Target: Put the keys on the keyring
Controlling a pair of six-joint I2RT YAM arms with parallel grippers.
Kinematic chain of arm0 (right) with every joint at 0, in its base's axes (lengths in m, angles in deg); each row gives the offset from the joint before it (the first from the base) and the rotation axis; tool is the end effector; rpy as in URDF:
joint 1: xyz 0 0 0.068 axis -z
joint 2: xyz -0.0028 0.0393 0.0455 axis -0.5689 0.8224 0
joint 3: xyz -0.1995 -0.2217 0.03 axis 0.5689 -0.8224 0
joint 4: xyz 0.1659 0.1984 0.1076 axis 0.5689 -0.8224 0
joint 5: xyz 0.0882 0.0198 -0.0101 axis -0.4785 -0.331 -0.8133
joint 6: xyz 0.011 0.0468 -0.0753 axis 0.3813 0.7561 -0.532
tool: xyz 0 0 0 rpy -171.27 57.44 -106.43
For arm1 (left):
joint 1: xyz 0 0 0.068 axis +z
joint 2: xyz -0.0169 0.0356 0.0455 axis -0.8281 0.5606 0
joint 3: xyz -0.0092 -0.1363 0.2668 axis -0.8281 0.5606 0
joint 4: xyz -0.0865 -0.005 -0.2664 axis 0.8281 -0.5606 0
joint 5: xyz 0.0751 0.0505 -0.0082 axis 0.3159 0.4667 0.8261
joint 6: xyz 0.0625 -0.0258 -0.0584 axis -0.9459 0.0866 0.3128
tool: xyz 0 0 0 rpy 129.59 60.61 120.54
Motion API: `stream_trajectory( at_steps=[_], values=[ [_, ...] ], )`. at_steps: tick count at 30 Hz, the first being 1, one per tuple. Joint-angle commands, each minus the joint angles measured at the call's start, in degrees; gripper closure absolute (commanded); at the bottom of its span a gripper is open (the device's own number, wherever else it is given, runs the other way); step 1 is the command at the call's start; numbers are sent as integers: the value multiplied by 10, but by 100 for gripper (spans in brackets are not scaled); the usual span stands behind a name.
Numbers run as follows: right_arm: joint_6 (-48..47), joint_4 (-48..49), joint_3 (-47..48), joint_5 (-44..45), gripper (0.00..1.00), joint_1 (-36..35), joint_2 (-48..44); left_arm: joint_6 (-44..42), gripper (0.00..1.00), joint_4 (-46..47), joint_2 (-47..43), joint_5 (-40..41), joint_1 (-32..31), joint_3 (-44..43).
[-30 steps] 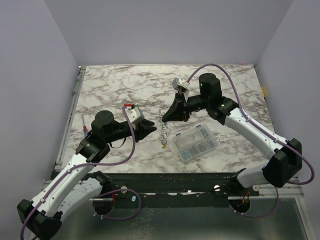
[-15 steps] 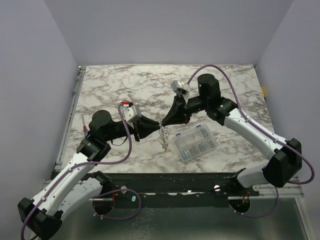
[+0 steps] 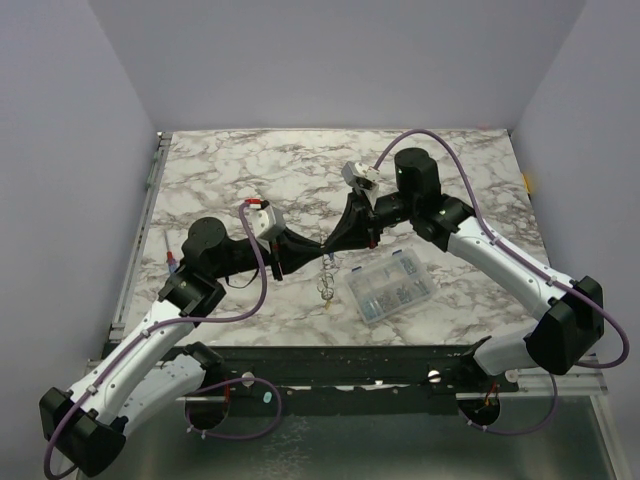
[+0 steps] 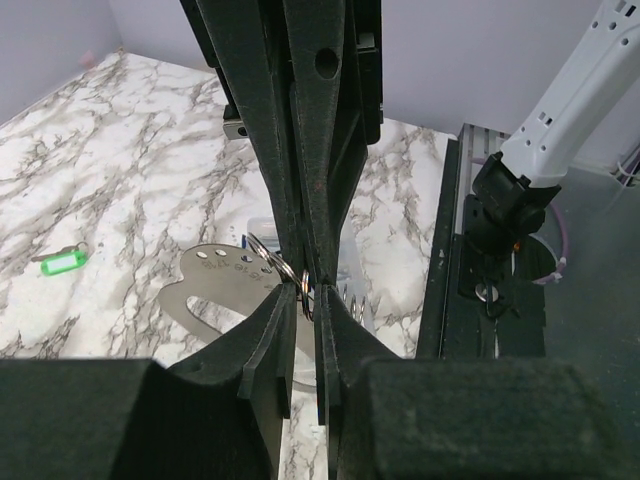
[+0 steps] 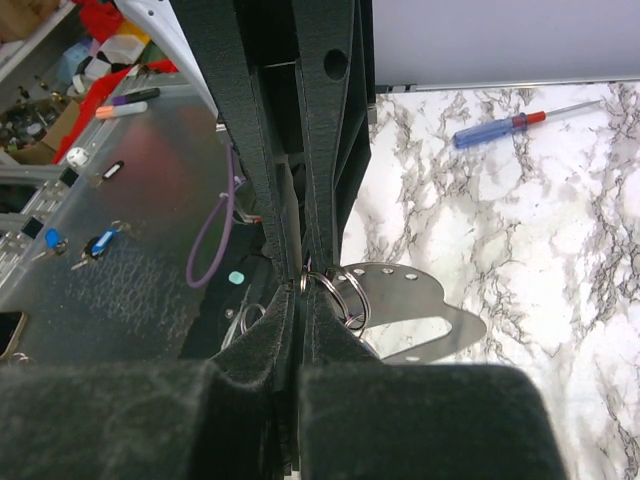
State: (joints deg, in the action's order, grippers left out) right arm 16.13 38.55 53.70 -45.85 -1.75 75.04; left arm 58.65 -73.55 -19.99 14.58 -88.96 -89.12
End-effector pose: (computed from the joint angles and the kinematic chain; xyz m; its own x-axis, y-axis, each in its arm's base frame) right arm 0.2308 0.2631 0.3791 -0.1630 -0.1619 -0.9732 -0.9423 -0.2669 0.2023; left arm 0.1557 -0.1644 0.3643 -0.0760 -0.0377 -0.9964 0.9619 0.2604 -0.0832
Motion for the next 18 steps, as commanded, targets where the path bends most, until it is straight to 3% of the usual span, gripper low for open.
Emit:
stream_trajectory(
  at_steps=[1,7,10,18],
  values=[
    [10,26,-2,-16,99,-7,-13,5,81,13,5,-17,1,12],
    [20,43,-5,-18,100,-6,-15,16,89,13,15,-10,1,11],
    [29,58,-7,-21,100,-7,-16,29,100,13,27,-5,1,9],
    [50,102,-24,-6,99,-7,-34,40,100,9,31,8,1,7]
  ],
)
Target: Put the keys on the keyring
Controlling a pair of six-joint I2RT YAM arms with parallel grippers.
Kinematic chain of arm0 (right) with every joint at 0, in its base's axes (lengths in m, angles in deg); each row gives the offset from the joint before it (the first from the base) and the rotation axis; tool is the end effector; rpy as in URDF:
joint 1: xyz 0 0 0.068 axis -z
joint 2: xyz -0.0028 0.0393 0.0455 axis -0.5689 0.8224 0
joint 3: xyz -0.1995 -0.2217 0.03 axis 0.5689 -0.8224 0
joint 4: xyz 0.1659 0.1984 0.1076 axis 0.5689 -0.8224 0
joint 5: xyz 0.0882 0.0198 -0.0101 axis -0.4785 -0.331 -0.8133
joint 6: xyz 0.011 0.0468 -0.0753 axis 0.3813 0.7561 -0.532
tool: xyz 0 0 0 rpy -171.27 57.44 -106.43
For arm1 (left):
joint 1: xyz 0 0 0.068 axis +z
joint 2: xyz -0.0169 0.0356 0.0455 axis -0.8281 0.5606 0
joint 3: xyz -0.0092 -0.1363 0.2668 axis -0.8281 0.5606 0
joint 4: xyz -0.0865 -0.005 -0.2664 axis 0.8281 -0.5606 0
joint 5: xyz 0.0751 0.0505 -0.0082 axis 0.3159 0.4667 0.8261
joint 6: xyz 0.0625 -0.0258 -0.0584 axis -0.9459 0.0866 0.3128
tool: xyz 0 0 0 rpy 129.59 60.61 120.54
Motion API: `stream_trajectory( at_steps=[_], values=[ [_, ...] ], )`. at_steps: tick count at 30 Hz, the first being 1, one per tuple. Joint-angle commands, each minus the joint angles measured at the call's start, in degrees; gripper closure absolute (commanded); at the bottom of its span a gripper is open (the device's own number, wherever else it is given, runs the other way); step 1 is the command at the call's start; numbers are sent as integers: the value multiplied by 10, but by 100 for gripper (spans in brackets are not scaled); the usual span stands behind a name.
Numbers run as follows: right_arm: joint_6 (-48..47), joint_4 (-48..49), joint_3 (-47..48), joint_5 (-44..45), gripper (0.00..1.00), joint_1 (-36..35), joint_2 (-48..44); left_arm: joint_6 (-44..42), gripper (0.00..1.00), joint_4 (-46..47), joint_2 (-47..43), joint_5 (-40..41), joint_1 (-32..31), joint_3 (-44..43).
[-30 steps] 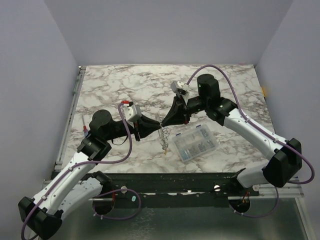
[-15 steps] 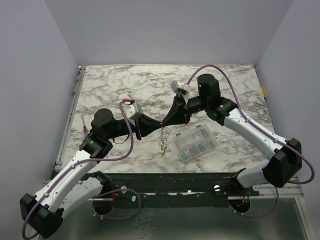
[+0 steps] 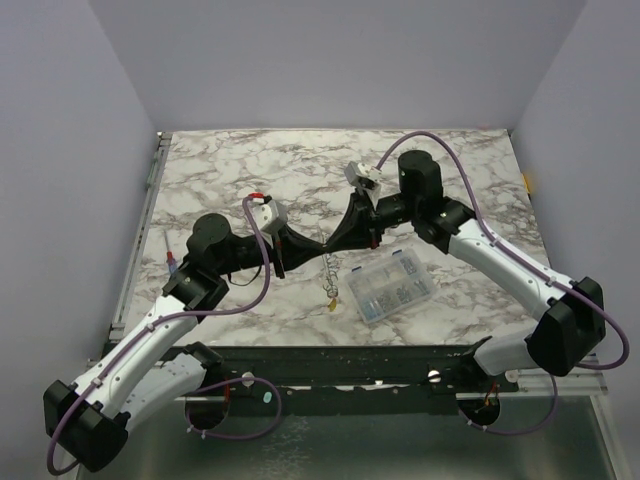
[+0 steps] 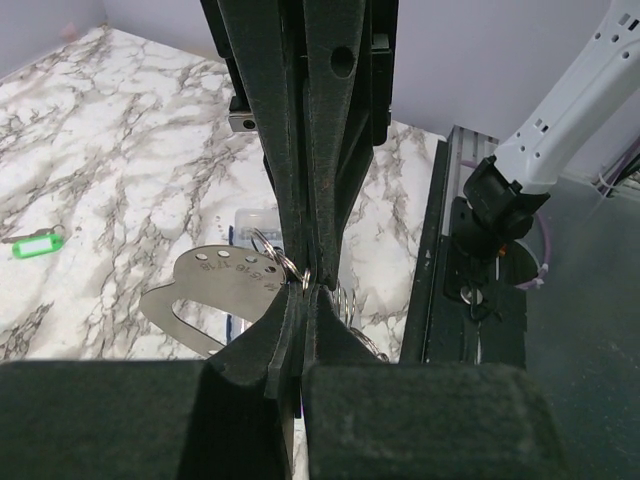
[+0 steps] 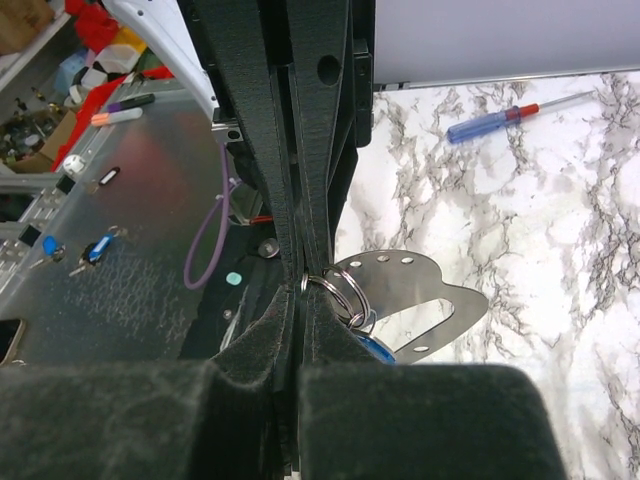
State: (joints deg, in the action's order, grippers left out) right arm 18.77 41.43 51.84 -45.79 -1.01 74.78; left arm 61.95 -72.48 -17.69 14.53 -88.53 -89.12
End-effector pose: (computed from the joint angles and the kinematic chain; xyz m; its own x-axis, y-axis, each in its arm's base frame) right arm 0.2339 0.2599 0.3735 -0.1910 -0.1588 -0.9687 -0.9416 -0.2492 0.2265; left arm 0.1652 -0.1686 0.3585 -0.1488 -0.0420 -0.9880 0.9515 0.2659 -0.1546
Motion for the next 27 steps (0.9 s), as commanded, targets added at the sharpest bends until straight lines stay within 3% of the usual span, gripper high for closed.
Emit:
stream_trajectory(
  at_steps=[1,9,20,27],
  values=[
    [25,75,-8,-1,98,-14,-33,6,100,-2,7,10,-3,8],
    [27,87,-20,12,68,-14,-39,7,100,1,-22,48,-3,5],
    [49,105,-38,28,55,-14,-56,26,100,26,-57,73,-3,2],
    [79,167,-67,49,53,-14,-77,51,100,57,-67,72,-3,7]
  ],
)
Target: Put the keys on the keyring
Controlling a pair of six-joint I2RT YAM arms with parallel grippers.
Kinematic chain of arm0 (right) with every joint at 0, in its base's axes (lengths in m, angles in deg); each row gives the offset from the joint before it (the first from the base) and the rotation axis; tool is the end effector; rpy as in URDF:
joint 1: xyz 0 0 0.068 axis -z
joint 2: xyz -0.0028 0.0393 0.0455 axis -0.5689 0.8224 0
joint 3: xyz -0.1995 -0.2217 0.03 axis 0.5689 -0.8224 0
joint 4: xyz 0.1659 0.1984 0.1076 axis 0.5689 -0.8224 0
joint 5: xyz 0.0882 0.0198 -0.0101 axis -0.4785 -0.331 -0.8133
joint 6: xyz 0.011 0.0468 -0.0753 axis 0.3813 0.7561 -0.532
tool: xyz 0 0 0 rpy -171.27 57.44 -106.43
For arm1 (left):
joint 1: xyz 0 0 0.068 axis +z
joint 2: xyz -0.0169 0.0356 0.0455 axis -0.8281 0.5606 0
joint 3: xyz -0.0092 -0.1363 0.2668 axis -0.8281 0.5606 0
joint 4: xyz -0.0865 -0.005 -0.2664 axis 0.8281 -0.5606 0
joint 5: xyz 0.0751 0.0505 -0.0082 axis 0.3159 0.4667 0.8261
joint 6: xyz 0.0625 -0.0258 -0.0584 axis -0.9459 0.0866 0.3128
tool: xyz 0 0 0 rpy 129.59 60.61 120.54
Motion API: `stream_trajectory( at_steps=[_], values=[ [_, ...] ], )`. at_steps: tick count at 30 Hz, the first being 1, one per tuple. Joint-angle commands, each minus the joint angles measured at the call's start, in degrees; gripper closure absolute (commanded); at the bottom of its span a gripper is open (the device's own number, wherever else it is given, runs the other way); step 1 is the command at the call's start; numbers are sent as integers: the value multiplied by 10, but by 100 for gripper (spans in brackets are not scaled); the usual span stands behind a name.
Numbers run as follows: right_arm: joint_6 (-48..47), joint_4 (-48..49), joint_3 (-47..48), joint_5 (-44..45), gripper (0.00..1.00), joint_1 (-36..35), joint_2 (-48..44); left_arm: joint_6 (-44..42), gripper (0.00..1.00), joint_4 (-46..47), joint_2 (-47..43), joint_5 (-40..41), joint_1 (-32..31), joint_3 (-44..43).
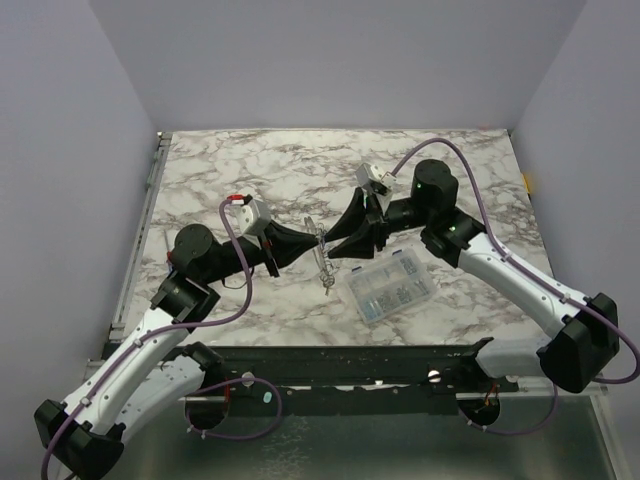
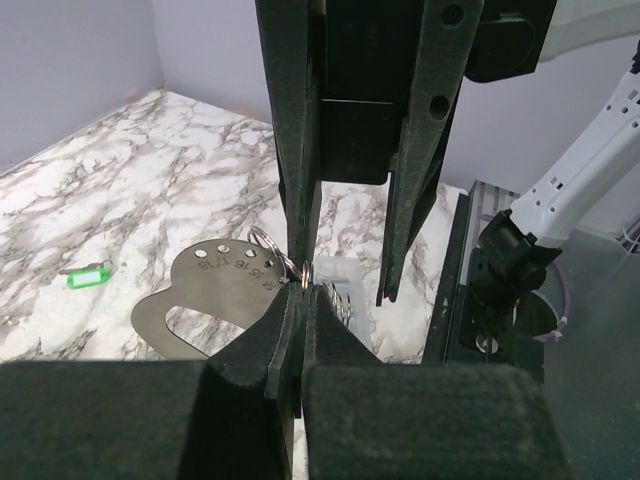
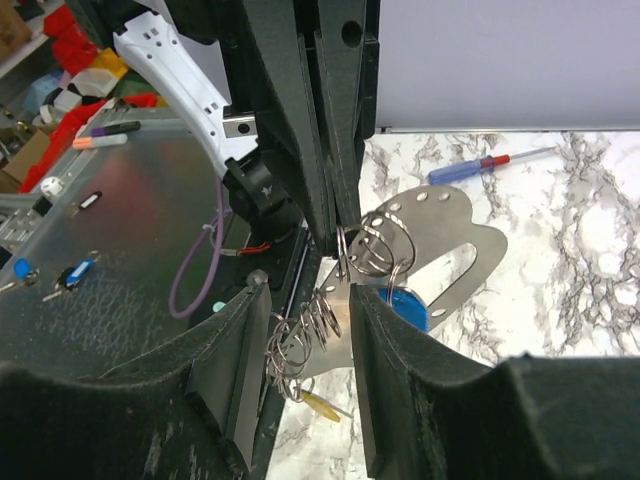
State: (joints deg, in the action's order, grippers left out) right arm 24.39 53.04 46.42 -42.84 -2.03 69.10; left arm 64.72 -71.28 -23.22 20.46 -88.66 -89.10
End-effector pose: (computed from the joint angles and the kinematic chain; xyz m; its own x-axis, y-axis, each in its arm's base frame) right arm 0.2138 0.2506 0.3889 -0.1185 -0.0650 -0.9908 -0.9651 -0.2272 0.1304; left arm 0.1517 -0.1529 0.3809 -0.0912 -0.1366 -0.9864 0.9283 0.3469 -0.1338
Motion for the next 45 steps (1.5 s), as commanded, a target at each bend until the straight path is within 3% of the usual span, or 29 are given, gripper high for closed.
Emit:
stream_trajectory(
  at_steps=[1,23,34,45],
  values=[
    [28,57,-15,18,54,-4,-21,27,100,51,-13,14,-2,9],
    [115,163,-15,25,69,-4,11,59,100,116,-17,23,-2,39],
    [121,162,-10,63,76,-3,20,59,100,125,-19,38,-2,46],
    [108,132,0,112,75,-4,23,56,100,131,-19,51,-2,50]
  ],
)
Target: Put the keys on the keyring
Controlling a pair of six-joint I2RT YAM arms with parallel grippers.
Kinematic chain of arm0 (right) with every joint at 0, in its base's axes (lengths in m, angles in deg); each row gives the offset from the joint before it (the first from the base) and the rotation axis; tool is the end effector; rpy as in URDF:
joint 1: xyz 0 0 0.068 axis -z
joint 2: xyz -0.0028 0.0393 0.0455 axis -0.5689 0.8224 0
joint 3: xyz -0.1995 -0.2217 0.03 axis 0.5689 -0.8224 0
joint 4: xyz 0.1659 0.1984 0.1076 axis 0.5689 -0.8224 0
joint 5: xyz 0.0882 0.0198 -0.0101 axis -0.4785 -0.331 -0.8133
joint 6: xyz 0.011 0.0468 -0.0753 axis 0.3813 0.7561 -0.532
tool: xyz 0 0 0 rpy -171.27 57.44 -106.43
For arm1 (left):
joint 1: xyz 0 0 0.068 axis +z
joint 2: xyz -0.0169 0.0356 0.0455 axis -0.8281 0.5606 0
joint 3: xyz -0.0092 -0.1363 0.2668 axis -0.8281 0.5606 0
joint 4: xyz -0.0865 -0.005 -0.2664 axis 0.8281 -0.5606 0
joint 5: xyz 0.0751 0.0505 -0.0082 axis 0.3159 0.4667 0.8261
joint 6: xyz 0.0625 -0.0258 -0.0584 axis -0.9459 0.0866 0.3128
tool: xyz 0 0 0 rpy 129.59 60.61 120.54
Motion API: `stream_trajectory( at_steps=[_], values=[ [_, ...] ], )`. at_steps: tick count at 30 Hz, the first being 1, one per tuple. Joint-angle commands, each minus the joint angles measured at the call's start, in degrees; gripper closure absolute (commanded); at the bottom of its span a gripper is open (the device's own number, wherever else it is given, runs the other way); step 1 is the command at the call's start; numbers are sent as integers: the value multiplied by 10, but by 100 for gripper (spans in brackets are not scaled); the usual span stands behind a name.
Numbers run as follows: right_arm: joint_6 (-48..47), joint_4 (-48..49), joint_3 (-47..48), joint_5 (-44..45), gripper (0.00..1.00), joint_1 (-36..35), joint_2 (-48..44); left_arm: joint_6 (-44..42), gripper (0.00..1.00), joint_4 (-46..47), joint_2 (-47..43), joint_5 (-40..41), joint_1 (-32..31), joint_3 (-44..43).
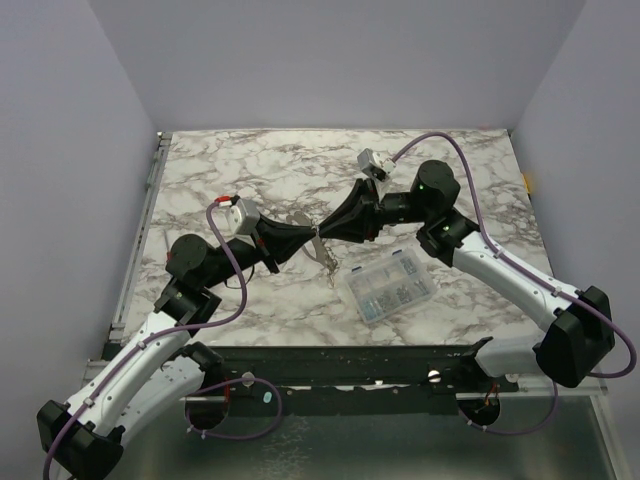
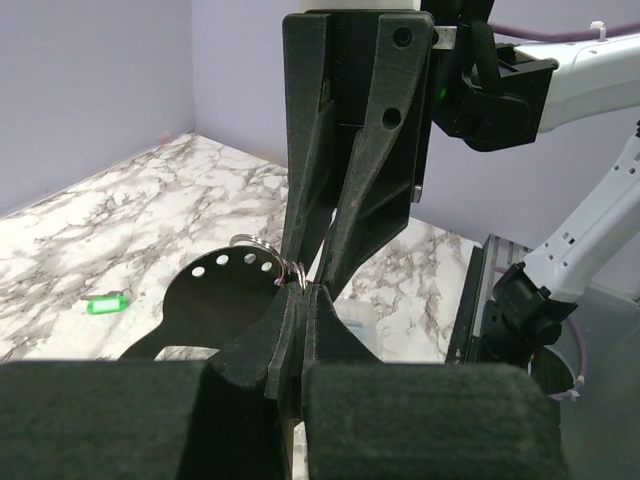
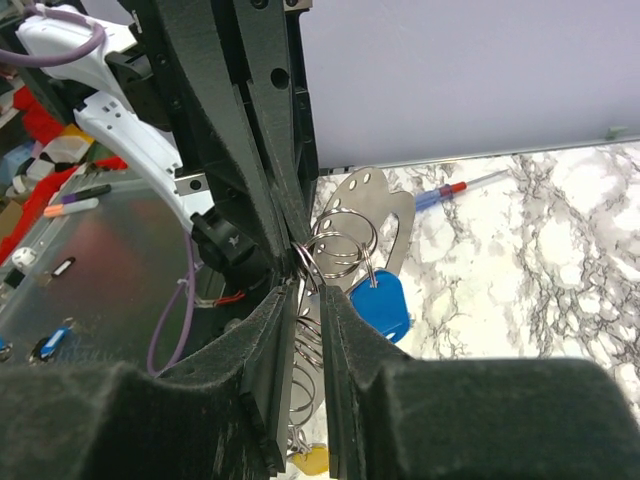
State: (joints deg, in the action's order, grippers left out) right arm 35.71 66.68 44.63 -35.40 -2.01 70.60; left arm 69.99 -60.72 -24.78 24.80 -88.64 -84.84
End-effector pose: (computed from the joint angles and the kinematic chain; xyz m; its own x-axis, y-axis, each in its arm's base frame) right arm 0.2298 0.2565 0.3951 -0.1707 0.0272 -0.9850 -0.9796 -0.1119 0.1667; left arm 0.1516 -0.1468 0.3819 -0.0556 -0.2599 -0.9640 0.9096 0.3849 -0.1563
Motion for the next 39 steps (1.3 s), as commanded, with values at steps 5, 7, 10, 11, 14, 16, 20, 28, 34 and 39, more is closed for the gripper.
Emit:
stream_trajectory(
  at_steps=[5,7,10,11,14,16,20,28,34,39],
  values=[
    [-23,-36,23,52,73,-4,2,0,100,25,-9,26,-2,9],
    [-30,-44,23,61,73,-4,-3,-2,100,24,-11,34,-2,10],
    [-39,-57,24,68,73,-4,-7,-4,100,24,-14,45,-2,11],
    [-41,-61,25,70,73,-4,-8,-4,100,24,-14,50,-2,12],
    [-48,-69,20,79,70,-4,-15,-7,100,20,-20,70,-2,12],
    [-53,-74,17,82,67,-4,-20,-11,100,14,-25,85,-2,11],
    [-57,-74,12,77,62,-3,-26,-14,100,8,-29,96,-2,12],
    [-37,-35,9,53,59,-4,-27,-9,100,12,-26,75,-2,15],
    [-17,-9,17,18,59,-4,-13,-3,100,19,-28,71,-2,18],
    [-7,-4,24,3,65,-4,6,3,100,30,-28,73,-2,23]
  ],
)
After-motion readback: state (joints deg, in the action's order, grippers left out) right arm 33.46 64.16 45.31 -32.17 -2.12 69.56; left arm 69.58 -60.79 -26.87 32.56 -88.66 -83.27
